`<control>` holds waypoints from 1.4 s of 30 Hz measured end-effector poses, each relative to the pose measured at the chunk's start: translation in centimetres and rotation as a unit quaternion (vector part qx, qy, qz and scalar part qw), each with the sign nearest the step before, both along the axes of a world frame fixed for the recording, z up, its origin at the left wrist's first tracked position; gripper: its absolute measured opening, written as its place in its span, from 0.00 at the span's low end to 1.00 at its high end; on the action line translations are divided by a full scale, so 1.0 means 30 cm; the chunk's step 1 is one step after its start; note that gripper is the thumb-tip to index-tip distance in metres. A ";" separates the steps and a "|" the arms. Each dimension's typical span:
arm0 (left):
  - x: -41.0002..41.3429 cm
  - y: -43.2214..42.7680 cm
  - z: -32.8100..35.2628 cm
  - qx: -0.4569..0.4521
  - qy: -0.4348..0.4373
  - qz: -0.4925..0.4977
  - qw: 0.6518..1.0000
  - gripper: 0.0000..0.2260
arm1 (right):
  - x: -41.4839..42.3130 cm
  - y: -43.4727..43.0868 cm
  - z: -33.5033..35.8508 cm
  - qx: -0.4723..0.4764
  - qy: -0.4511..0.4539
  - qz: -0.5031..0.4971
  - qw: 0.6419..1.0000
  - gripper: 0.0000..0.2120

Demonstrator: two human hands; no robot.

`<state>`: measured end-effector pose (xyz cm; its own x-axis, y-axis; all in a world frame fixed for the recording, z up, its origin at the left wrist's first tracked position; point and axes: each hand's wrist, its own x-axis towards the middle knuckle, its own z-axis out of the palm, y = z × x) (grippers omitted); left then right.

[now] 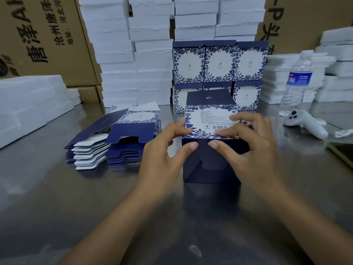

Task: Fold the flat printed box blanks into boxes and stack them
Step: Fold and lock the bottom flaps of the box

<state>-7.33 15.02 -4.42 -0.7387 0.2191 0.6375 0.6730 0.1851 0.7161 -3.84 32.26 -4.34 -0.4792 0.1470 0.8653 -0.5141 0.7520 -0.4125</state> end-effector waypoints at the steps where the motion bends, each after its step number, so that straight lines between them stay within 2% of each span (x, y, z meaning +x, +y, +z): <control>1: 0.002 0.002 0.000 -0.001 0.008 0.011 1.000 0.10 | 0.000 0.000 0.000 -0.005 0.001 0.015 1.000 0.09; 6: 0.021 0.012 0.013 -0.035 0.097 0.039 0.994 0.07 | 0.005 0.001 0.006 0.008 0.023 0.049 0.998 0.06; 10: 0.033 0.033 0.008 -0.041 0.148 0.010 0.988 0.08 | 0.015 -0.013 0.010 0.011 0.018 0.093 0.995 0.05; 13: 0.029 0.027 0.013 -0.016 0.137 -0.027 0.990 0.06 | 0.018 -0.015 0.014 0.015 0.011 0.105 0.994 0.05; 20: 0.020 0.020 0.019 -0.006 0.112 -0.020 0.993 0.08 | 0.021 -0.010 0.021 0.006 0.013 0.129 0.992 0.03; 27: 0.021 0.028 0.016 0.024 0.087 -0.017 0.996 0.08 | 0.014 -0.025 0.015 -0.016 -0.003 0.128 0.992 0.05; 32: 0.015 0.014 0.021 0.010 0.078 -0.028 0.996 0.08 | 0.016 -0.002 0.022 -0.013 -0.009 0.120 0.993 0.06; 42: -0.007 -0.019 0.019 0.014 0.057 -0.016 0.998 0.05 | 0.000 0.001 0.001 -0.095 -0.040 0.155 0.982 0.06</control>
<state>-7.54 14.44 -3.86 -0.6539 0.2225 0.7232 0.7556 0.1426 0.6393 -3.83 32.29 -4.31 -0.5918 0.1378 0.7942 -0.6670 0.4695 -0.5785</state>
